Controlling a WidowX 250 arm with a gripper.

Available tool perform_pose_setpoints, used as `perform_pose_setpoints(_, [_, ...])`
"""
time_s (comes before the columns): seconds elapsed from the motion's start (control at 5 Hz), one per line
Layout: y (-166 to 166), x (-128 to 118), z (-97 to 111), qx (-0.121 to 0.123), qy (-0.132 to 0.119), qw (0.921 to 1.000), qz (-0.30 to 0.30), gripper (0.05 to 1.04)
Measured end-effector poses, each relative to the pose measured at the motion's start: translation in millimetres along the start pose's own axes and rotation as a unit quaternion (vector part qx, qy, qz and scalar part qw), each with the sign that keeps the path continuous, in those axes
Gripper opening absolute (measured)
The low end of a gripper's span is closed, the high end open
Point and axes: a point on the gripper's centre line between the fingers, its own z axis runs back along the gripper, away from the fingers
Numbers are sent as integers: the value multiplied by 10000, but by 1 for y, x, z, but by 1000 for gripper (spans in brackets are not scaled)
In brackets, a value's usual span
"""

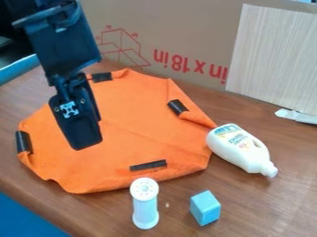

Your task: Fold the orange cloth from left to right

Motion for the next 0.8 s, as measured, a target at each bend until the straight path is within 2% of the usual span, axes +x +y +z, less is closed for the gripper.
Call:
perform_pose_setpoints(0.2, [2,-1,-3,-67,49,9999,58,1001])
perform_pose_setpoints(0.4, [39,-2,-5,-106,133,9981,594,1001])
perform_pose_setpoints(0.6, [84,1,-9,-49,333,9923,1195,1001])
perform_pose_setpoints(0.8, [123,-20,-10,121,384,9834,1768,1001])
